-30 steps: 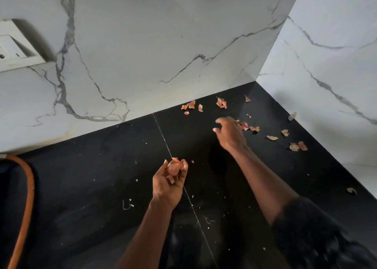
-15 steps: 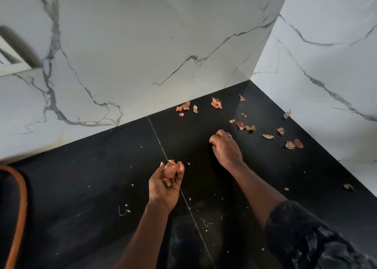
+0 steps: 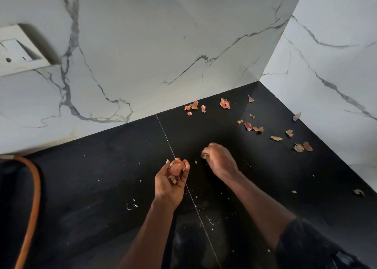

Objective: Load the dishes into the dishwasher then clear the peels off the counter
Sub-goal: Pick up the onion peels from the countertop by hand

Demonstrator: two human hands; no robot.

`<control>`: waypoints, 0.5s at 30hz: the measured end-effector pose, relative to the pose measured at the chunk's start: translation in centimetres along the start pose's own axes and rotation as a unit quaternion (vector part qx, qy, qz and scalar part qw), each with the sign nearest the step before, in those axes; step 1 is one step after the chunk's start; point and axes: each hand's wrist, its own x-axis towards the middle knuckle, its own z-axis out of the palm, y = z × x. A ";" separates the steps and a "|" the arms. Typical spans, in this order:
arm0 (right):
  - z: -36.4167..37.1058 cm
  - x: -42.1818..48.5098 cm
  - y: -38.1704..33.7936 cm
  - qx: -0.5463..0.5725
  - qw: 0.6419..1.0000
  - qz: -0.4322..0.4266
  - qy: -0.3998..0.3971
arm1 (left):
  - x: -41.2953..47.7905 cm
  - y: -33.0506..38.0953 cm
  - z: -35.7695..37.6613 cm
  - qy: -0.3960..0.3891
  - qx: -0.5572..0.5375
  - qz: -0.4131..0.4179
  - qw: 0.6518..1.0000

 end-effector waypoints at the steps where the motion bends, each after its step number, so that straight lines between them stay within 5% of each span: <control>1: 0.0 -0.5 -1.2 0.031 0.999 -0.008 0.018 | 0.1 0.0 -0.1 0.002 0.000 0.002 1.000; 5: -1.3 -2.8 -6.3 0.113 0.990 -0.073 0.047 | 0.5 -0.4 -0.3 0.015 0.034 0.005 0.999; 15: -4.1 -4.5 -7.4 0.081 0.981 -0.176 0.026 | 0.1 -0.7 1.2 -0.002 0.057 -0.006 0.998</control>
